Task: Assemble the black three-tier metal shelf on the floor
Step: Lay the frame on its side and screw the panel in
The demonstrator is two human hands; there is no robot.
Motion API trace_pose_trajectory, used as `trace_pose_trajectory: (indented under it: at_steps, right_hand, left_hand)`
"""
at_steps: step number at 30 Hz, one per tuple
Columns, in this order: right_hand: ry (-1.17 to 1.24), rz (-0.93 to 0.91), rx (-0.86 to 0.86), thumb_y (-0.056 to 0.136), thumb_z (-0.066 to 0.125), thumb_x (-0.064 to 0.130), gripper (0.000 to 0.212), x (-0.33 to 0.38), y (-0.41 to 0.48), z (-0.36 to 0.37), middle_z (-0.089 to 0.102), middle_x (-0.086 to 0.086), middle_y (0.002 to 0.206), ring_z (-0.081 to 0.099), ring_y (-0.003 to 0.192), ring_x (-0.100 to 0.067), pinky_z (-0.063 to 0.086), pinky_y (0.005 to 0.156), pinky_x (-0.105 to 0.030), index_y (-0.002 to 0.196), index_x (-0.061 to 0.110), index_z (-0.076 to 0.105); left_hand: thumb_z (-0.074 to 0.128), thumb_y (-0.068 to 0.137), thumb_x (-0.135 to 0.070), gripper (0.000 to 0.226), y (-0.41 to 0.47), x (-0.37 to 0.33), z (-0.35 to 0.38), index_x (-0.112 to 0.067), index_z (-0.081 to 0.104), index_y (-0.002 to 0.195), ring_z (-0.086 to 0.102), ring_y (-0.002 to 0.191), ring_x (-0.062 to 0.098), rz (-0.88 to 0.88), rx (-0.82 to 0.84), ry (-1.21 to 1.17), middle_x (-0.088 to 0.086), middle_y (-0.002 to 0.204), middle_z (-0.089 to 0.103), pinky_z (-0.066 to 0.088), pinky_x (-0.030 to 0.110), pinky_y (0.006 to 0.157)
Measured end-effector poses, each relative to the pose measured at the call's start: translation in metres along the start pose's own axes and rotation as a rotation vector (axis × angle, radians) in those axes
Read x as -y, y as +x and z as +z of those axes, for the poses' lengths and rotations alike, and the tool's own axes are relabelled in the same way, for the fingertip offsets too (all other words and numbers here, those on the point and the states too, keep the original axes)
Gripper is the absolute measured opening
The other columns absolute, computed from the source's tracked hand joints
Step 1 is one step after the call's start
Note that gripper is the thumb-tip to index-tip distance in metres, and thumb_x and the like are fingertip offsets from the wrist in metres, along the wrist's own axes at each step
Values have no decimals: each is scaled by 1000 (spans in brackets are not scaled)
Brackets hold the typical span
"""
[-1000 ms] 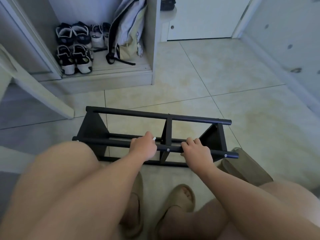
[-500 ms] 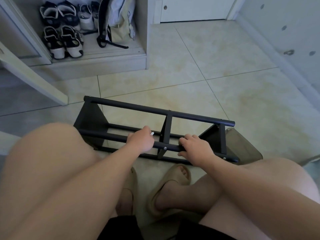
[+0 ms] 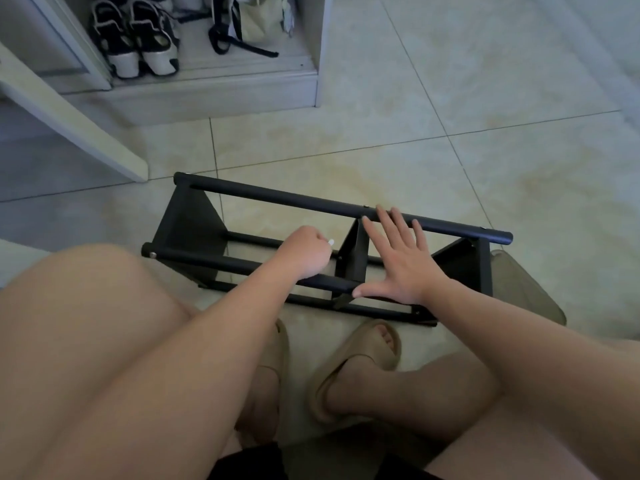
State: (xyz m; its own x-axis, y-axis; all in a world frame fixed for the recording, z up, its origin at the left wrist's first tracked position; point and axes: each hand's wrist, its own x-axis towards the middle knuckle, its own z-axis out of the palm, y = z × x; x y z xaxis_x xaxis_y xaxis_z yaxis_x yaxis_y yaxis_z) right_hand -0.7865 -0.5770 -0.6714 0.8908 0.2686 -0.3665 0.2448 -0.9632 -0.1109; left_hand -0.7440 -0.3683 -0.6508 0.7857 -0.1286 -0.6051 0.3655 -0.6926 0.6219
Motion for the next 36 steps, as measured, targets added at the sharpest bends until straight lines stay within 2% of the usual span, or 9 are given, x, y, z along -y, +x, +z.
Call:
trace_pose_trajectory:
  at_steps: [2, 4, 7, 10, 15, 23, 27, 31, 36]
  right_hand:
    - [-12, -8, -1, 60, 19, 106, 130, -3, 3, 6, -40, -1, 158, -34, 149, -25, -15, 122, -57, 158, 31, -21]
    - [-7, -20, -17, 60, 14, 107, 128, -5, 4, 11, -39, -2, 160, -36, 149, -26, -18, 121, -56, 158, 31, -22]
    - [14, -37, -45, 62, 15, 107, 127, -6, 3, 12, -38, -3, 161, -36, 149, -25, -22, 119, -54, 158, 33, -22]
    - [21, -34, -52, 63, 15, 107, 125, -7, 3, 14, -39, -6, 160, -35, 149, -26, -23, 118, -54, 157, 34, -24]
    - [29, -16, -63, 62, 18, 107, 127, -7, 1, 16, -33, -13, 163, -32, 150, -29, -20, 119, -57, 158, 35, -20]
    - [89, 12, -81, 64, 33, 103, 126, -7, -5, 19, -27, -11, 166, -29, 152, -27, -13, 121, -61, 160, 36, -13]
    - [91, 43, -105, 62, 32, 103, 128, -5, -7, 17, -25, -15, 166, -26, 153, -28, -15, 121, -58, 162, 34, -8]
    - [106, 55, -107, 61, 32, 104, 131, -2, -10, 19, -27, -17, 165, -28, 152, -30, -18, 122, -54, 162, 30, -6]
    - [119, 53, -120, 61, 30, 104, 130, -2, -9, 20, -26, -17, 165, -27, 152, -29, -15, 123, -55, 162, 31, -6]
  left_hand:
    - [57, 94, -21, 17, 10, -2, -2, -11, 68, 85, 63, 84, 24, 8, -34, -71, 6, 83, 71, 41, 27, 62]
    - [62, 92, -22, 17, 18, -2, -3, -18, 64, 75, 60, 74, 17, 5, -51, -138, -1, 75, 67, 37, 27, 59]
    - [66, 90, -20, 13, 28, 1, -4, -19, 66, 77, 63, 78, 18, 1, -50, -175, 0, 85, 71, 44, 28, 65]
    - [69, 88, -19, 8, 37, 1, -2, -13, 72, 81, 71, 89, 24, -8, 3, -195, 6, 90, 76, 52, 34, 82]
    - [75, 84, -14, 8, 42, 1, 3, -16, 67, 83, 75, 74, 11, -22, 72, -251, 1, 82, 78, 44, 26, 65]
    - [72, 87, -21, 8, 38, 2, 4, -19, 65, 83, 68, 70, 8, -78, 119, -269, -2, 88, 76, 42, 22, 60]
    - [66, 90, -20, 7, 38, -3, 14, -20, 63, 84, 69, 73, 10, -95, 143, -301, -7, 79, 78, 46, 26, 68]
    - [66, 85, -18, 7, 39, -8, 20, -19, 64, 78, 74, 82, 14, -82, 168, -292, -4, 82, 78, 49, 30, 73]
    - [63, 87, -17, 7, 41, -11, 18, -20, 63, 81, 73, 67, 5, -81, 170, -316, -6, 73, 77, 51, 28, 74]
